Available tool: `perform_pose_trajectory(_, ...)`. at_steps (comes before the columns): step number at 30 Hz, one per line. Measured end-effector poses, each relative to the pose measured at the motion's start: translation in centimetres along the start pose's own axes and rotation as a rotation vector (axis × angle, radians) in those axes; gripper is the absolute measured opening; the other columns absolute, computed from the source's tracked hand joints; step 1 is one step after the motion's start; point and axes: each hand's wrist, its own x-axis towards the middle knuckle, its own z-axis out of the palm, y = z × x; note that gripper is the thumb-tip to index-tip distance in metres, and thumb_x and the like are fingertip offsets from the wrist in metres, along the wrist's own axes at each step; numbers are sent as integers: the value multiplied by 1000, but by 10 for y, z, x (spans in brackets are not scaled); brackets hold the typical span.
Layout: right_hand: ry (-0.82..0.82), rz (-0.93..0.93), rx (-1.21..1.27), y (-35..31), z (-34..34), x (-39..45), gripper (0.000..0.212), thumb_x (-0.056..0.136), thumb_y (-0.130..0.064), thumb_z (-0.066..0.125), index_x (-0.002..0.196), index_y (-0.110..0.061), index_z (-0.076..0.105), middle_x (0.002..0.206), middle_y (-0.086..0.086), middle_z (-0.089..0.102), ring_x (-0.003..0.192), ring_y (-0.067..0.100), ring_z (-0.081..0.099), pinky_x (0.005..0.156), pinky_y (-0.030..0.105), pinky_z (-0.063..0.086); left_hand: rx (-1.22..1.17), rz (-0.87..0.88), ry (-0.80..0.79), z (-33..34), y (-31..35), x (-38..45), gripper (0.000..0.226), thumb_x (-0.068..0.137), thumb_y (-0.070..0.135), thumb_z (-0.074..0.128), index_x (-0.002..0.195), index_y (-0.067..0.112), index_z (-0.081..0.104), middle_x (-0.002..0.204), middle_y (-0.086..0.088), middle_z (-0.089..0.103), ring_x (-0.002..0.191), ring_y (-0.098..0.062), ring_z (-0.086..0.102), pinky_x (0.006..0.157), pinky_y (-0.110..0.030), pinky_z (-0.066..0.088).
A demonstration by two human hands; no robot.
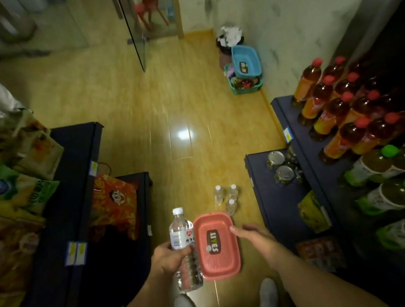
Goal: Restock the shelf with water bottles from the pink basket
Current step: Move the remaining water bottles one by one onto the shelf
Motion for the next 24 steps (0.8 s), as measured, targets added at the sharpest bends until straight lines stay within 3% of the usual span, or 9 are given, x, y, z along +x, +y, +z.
perform_pose_trajectory(3,1,-47,-1,-12,-6,-11,18,88,-30,75,93,-25,59,86,-13,56,73,2,52,59,21,43,-12,26,-22,-3,10,-11,40,69,4,92,105,6,73,98,-13,79,86,-31,78,83,-44,62)
perform_pose_trajectory(6,31,-56,19,-16,-15,-10,24,82,-32,81,90,-25,61,92,-11,58,82,7,57,85,31,46,-14,79,-47,-1,25,-16,37,69,6,93,101,8,73,96,-12,79,83,-28,79,74,-37,61)
perform_pose_trajectory(9,33,-61,37,-18,-21,-8,59,60,-47,92,105,-22,64,107,-4,64,100,18,64,99,39,50,-14,125,-76,6,44,-18,46,63,12,96,104,6,75,98,-13,80,86,-29,79,85,-44,63)
perform_pose_trajectory(11,26,-71,7,-18,-25,-6,75,40,-61,93,102,-28,65,115,-3,64,110,21,63,105,46,48,-16,168,-102,12,57,-19,43,67,11,95,104,6,76,98,-12,80,83,-25,80,80,-38,63)
perform_pose_trajectory(13,7,-88,-21,-20,-30,-3,77,38,-65,92,102,-30,67,121,-5,63,113,19,61,108,46,46,-1,217,-140,21,73,-24,34,71,11,93,101,10,76,98,-8,80,80,-17,79,68,-27,60)
perform_pose_trajectory(17,5,-142,-68,-37,-42,1,93,39,-71,91,118,-30,64,132,-3,59,122,20,57,112,45,42,27,295,-240,38,114,-31,36,74,8,90,106,7,75,100,-7,80,80,-14,78,63,-21,59)
perform_pose_trajectory(24,-22,-321,-94,-102,-63,-1,119,35,-68,94,136,-18,58,136,0,63,125,16,58,114,36,41,5,448,-429,64,203,-42,59,63,12,95,116,-1,71,114,-18,77,102,-28,75,100,-40,56)
